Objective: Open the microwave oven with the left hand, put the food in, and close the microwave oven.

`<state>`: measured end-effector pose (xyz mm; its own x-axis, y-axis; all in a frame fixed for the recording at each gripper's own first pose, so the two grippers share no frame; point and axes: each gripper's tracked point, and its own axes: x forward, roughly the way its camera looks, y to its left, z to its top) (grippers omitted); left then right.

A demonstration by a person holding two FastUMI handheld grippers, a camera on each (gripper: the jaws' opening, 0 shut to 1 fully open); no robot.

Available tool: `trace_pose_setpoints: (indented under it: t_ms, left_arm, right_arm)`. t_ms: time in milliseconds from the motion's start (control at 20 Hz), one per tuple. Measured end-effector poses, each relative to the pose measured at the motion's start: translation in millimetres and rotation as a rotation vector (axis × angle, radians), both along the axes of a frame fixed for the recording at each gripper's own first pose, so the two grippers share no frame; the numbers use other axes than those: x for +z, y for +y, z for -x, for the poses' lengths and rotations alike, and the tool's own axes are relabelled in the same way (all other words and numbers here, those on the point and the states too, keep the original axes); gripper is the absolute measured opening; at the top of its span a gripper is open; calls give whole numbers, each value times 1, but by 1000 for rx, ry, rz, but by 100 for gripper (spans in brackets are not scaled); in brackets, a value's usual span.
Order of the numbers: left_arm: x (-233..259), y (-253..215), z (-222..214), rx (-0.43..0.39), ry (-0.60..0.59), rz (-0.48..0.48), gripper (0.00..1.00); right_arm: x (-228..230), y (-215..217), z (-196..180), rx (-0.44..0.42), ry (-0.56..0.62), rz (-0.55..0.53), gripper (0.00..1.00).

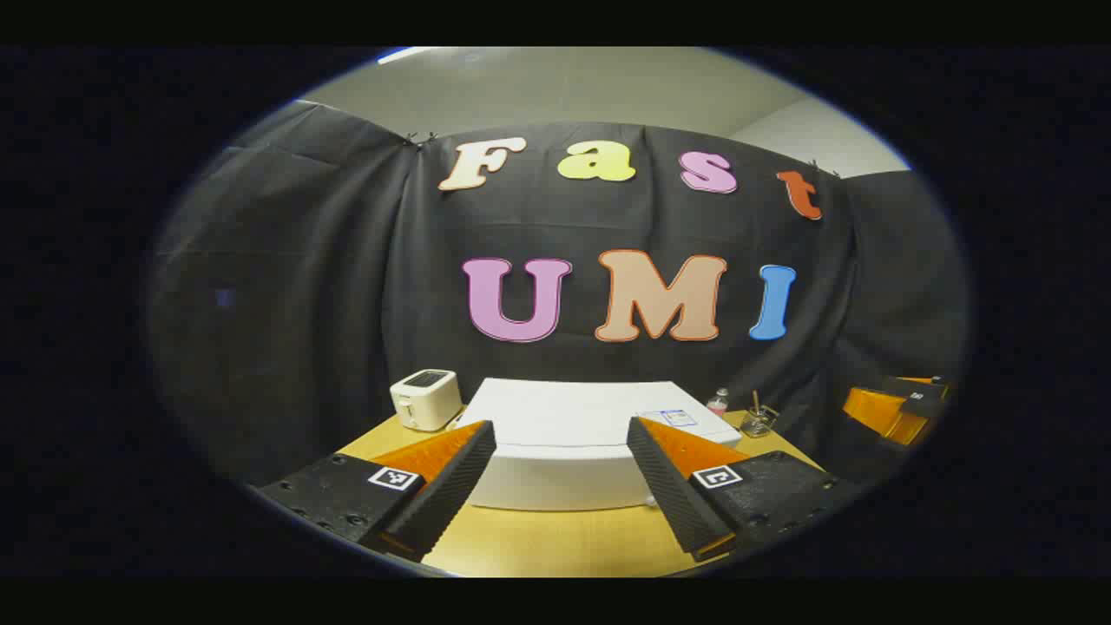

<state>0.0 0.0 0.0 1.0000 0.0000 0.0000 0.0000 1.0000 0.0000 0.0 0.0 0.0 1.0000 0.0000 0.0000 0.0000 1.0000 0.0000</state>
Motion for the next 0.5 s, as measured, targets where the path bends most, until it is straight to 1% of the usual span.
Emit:
trace_pose_setpoints:
  t_ms: [250, 500]
  left_arm:
    - [2, 4, -7, 11, -3, -18, 99]
    - [-1, 3, -8, 4, 5, -4, 99]
  right_arm:
    - [2, 1, -7, -2, 0, -19, 96]
    - [4, 5, -10, 12, 2, -27, 97]
